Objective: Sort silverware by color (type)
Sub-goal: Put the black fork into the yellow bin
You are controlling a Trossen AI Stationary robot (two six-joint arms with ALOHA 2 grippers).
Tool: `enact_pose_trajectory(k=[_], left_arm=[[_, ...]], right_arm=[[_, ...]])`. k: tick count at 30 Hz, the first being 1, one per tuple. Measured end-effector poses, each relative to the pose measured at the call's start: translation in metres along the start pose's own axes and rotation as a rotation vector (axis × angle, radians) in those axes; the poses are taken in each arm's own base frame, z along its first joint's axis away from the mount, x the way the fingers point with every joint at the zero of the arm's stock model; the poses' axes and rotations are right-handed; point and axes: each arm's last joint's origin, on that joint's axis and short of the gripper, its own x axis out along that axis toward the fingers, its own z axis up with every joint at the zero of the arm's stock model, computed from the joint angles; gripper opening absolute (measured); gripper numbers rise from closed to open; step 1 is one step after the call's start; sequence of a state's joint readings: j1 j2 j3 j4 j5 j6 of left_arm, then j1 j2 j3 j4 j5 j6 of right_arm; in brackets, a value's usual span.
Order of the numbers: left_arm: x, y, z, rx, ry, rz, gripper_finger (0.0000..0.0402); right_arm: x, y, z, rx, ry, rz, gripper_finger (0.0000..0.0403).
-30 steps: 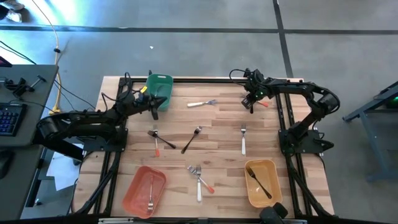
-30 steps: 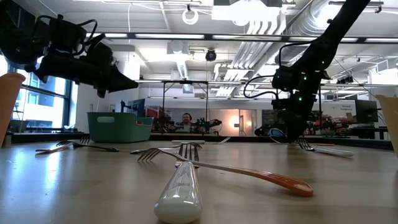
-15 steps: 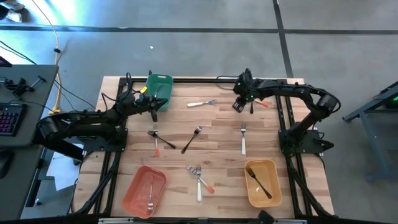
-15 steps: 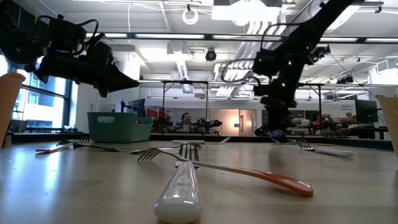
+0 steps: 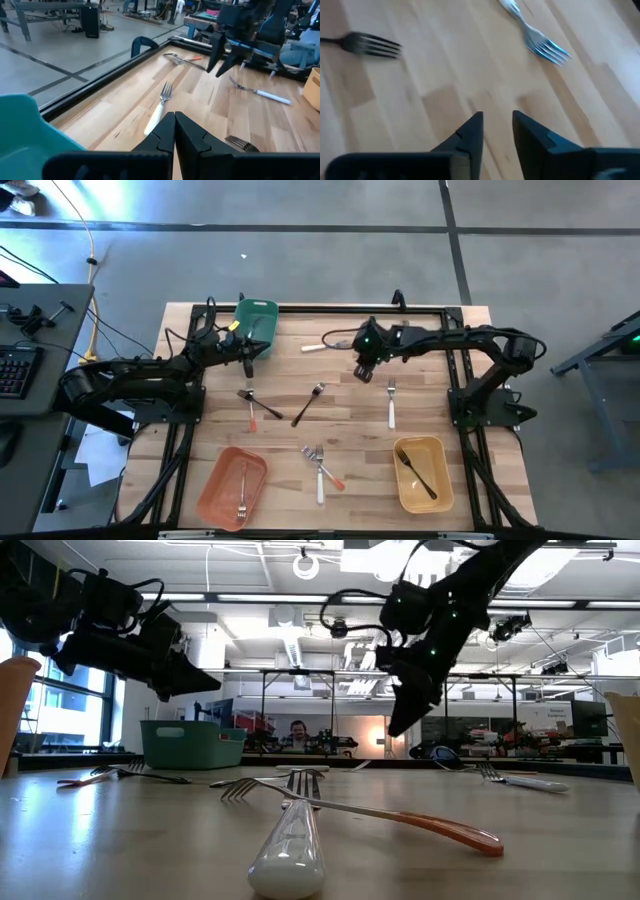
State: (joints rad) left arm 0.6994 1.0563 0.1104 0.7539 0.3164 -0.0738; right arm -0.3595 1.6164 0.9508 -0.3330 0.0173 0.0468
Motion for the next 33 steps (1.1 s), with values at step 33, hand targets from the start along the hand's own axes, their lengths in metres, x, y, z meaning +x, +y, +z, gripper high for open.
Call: enact_pose_trajectory(k=[33], left_arm=[[0.016, -0.043, -0.001, 0.183, 0.244, -0.331, 0.0000]], right_arm=[[0.065, 0.032, 0.024, -0.070, -0.400, 0.157, 0.0086]])
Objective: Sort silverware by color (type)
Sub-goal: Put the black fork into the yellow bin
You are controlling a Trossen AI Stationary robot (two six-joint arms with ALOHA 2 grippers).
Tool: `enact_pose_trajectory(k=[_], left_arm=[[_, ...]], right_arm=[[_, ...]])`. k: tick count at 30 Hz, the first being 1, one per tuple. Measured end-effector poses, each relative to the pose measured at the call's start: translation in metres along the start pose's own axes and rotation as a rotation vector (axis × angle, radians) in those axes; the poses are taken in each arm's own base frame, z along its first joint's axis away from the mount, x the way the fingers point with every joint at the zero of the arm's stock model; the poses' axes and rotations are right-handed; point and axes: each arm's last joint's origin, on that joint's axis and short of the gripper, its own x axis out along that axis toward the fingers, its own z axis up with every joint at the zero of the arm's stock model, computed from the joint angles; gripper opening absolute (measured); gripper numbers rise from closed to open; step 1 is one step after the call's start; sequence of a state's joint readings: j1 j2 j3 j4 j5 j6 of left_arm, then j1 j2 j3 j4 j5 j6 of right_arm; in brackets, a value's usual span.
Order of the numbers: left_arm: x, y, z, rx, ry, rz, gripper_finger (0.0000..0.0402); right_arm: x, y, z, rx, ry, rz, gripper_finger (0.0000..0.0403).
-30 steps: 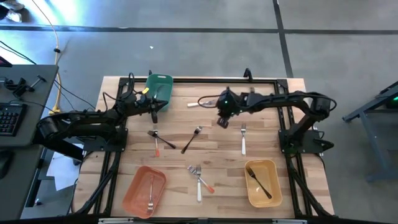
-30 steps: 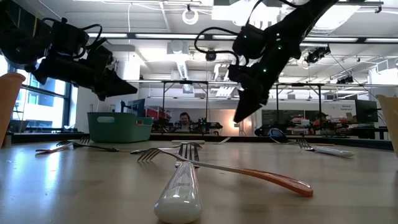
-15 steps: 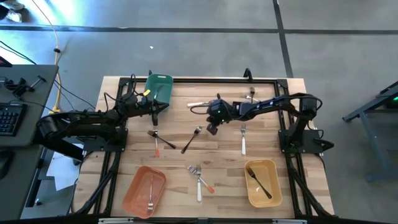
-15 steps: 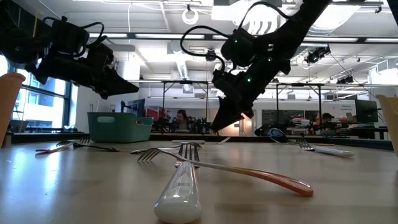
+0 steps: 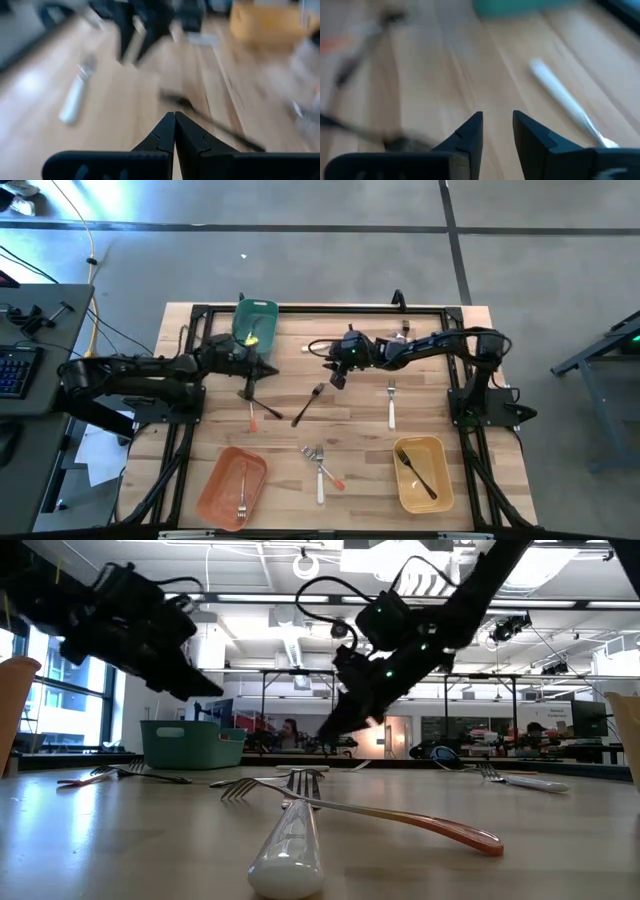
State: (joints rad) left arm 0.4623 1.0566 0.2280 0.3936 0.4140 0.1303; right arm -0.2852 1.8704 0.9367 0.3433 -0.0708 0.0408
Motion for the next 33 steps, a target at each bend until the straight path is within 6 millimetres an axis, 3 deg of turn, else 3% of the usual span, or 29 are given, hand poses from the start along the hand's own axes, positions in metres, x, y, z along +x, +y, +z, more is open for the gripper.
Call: enact_pose_trajectory(k=[5, 7, 18, 26, 33], left_arm=[[0.006, -0.015, 0.012, 0.055, 0.254, -0.024, 0.0001], [0.009, -0.023, 0.015, 0.033, 0.266, -0.043, 0.0003], [0.021, -0.063, 0.011, 0.016, 0.518, -0.129, 0.0059], [0.037, -0.067, 0.017, 0.154, 0.821, -0.100, 0.0108], [0.054, -0.058, 0.010, 0.299, 1.066, -0.120, 0.0114]], right_arm=[[0.021, 0.004, -0.004, -0.012, -0.197, 0.192, 0.0030], [0.022, 0.007, -0.002, -0.034, -0.236, 0.226, 0.0008], [0.023, 0.007, -0.007, -0.063, -0.187, 0.249, 0.0002], [0.023, 0.009, -0.010, -0.060, -0.155, 0.256, 0.0001], [0.024, 0.017, -0.011, -0.097, -0.148, 0.273, 0.0000]])
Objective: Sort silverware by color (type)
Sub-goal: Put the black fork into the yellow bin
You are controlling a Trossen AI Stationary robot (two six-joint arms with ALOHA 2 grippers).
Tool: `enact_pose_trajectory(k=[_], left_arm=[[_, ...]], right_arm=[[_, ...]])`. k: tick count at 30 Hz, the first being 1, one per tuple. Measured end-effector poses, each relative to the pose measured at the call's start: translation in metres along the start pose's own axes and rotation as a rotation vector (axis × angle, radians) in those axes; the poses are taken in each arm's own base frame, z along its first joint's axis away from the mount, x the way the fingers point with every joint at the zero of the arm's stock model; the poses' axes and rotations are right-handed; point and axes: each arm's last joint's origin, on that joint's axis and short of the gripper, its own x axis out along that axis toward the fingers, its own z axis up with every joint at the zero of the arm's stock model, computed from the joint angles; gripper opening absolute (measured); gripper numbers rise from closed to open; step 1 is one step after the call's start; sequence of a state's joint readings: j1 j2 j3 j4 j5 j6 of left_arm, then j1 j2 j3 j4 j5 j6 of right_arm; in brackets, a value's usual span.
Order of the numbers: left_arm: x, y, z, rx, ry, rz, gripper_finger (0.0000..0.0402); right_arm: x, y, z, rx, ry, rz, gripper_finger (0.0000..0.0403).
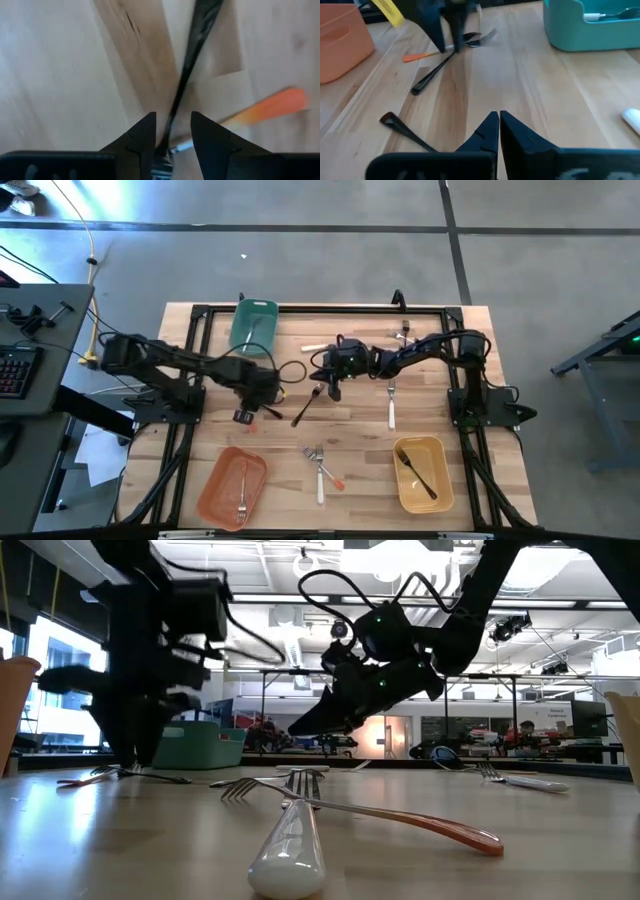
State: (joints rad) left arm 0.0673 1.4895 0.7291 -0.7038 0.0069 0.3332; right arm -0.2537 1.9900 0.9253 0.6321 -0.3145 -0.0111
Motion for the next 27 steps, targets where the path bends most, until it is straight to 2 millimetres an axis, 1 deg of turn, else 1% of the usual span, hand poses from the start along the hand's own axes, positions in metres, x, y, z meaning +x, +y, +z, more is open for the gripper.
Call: enact_pose_trajectory(k=[3, 7, 10, 14, 15, 17, 21, 25, 27], left_arm=[[0.010, 0.005, 0.003, 0.017, 0.052, 0.013, 0.0111], [0.014, 0.008, 0.005, 0.023, 0.087, 0.009, 0.0097], [0.013, 0.007, 0.007, 0.051, 0.087, 0.014, 0.0072], [0.012, 0.007, 0.009, 0.079, 0.089, 0.022, 0.0017], [0.012, 0.007, 0.009, 0.087, 0.091, 0.025, 0.0010], [0.011, 0.006, 0.009, 0.094, 0.091, 0.027, 0.0008], [0.004, 0.004, 0.007, 0.099, 0.075, 0.063, 0.0004], [-0.015, 0.006, 0.005, 0.013, -0.018, 0.096, 0.0003], [-0.026, 0.008, 0.003, -0.041, -0.092, 0.110, 0.0002]], right_arm=[[0.000, 0.000, 0.000, -0.001, 0.001, 0.000, 0.0000], [0.000, 0.000, 0.000, 0.000, 0.000, -0.001, 0.0000], [0.000, 0.000, 0.000, 0.001, 0.000, -0.001, 0.0000], [0.000, 0.000, 0.000, 0.003, 0.000, -0.001, 0.0000], [0.000, 0.000, 0.000, 0.003, 0.001, -0.001, 0.0000], [0.000, 0.000, 0.000, 0.000, 0.000, -0.001, 0.0000], [-0.003, -0.001, 0.002, 0.004, 0.009, -0.012, 0.0000], [-0.013, 0.002, 0.013, -0.006, 0.029, -0.028, 0.0000], [-0.021, 0.004, 0.017, -0.017, 0.044, -0.067, 0.0000]])
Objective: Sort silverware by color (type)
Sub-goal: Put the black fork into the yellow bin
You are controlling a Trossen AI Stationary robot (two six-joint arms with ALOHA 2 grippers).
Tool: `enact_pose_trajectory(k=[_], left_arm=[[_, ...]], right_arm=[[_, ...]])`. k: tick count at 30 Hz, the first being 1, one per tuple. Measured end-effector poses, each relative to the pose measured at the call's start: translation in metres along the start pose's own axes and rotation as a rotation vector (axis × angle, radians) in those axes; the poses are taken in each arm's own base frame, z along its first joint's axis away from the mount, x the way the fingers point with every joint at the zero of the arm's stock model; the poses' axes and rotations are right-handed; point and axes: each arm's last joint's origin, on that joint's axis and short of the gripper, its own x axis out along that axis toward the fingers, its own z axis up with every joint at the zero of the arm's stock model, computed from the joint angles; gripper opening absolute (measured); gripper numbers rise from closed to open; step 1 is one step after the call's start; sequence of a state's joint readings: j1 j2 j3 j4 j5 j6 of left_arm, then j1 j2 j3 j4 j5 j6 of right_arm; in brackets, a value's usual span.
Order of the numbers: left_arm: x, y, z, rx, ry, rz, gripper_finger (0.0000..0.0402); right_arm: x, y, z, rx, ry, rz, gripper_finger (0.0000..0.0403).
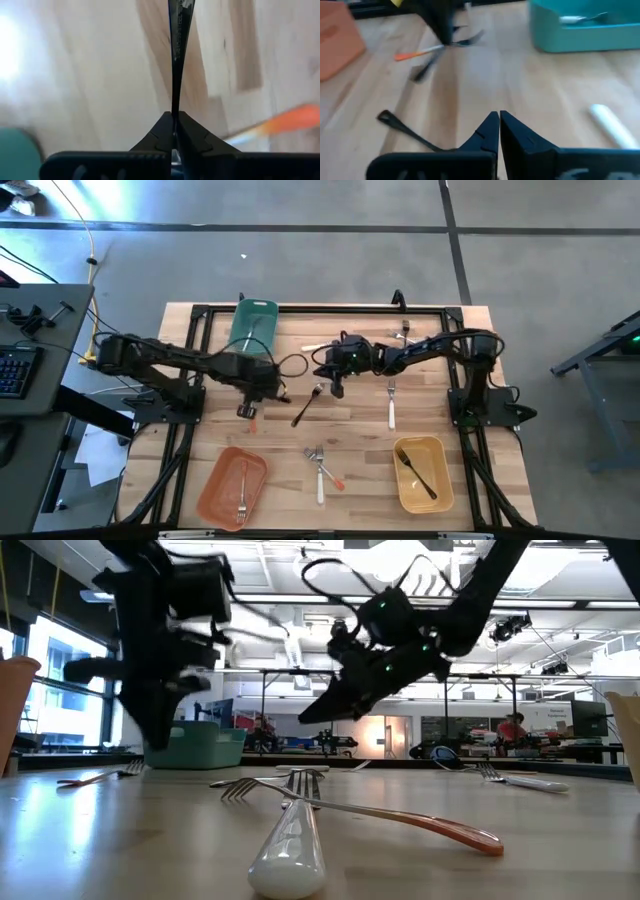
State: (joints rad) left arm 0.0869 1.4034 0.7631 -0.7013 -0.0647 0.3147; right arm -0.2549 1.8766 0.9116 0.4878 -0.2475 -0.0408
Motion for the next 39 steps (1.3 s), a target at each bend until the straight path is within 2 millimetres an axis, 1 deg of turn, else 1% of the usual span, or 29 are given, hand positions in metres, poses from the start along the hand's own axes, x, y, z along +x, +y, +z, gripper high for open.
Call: enact_pose_trajectory(k=[3, 5, 7, 9, 13, 15, 17, 20, 23, 27, 29, 32, 35, 39], left_arm=[[-0.019, 0.006, 0.001, -0.090, -0.134, 0.029, 0.0002], [-0.033, 0.010, 0.004, -0.167, -0.261, 0.042, 0.0001], [-0.047, 0.014, 0.006, -0.220, -0.403, 0.047, 0.0001], [-0.056, 0.018, 0.009, -0.249, -0.583, 0.038, 0.0001], [-0.055, 0.021, 0.007, -0.266, -0.860, -0.058, 0.0001], [-0.054, 0.022, 0.008, -0.265, -0.971, -0.089, 0.0001], [-0.051, 0.022, 0.008, -0.262, -1.052, -0.095, 0.0001], [-0.048, 0.022, 0.010, -0.259, -1.111, -0.096, 0.0001], [-0.047, 0.023, 0.011, -0.256, -1.149, -0.089, 0.0000], [-0.046, 0.023, 0.011, -0.264, -1.144, -0.094, 0.0000], [-0.047, 0.023, 0.011, -0.264, -1.149, -0.090, 0.0000], [-0.047, 0.023, 0.011, -0.264, -1.156, -0.088, 0.0000], [-0.047, 0.024, 0.011, -0.278, -1.157, -0.063, 0.0000], [-0.048, 0.025, 0.011, -0.286, -1.164, -0.048, 0.0000]], right_arm=[[-0.016, 0.005, 0.002, -0.028, 0.000, -0.058, 0.0000], [-0.026, 0.010, -0.001, -0.047, -0.008, -0.057, 0.0000], [-0.034, 0.015, -0.007, -0.039, -0.057, -0.054, 0.0000], [-0.040, 0.021, -0.013, -0.005, -0.147, -0.042, 0.0003], [-0.046, 0.037, -0.014, 0.057, -0.330, 0.008, 0.0025], [-0.045, 0.045, -0.009, 0.081, -0.392, 0.010, 0.0048], [-0.044, 0.054, 0.000, 0.093, -0.445, 0.010, 0.0076], [-0.041, 0.063, 0.017, 0.147, -0.514, -0.003, 0.0123], [-0.038, 0.071, 0.036, 0.172, -0.569, 0.029, 0.0166], [-0.036, 0.079, 0.055, 0.165, -0.613, 0.050, 0.0202], [-0.034, 0.081, 0.061, 0.164, -0.611, 0.046, 0.0207], [-0.032, 0.082, 0.068, 0.155, -0.590, 0.041, 0.0204], [-0.028, 0.084, 0.074, 0.121, -0.555, 0.030, 0.0192], [-0.025, 0.084, 0.081, 0.100, -0.519, 0.007, 0.0165]])
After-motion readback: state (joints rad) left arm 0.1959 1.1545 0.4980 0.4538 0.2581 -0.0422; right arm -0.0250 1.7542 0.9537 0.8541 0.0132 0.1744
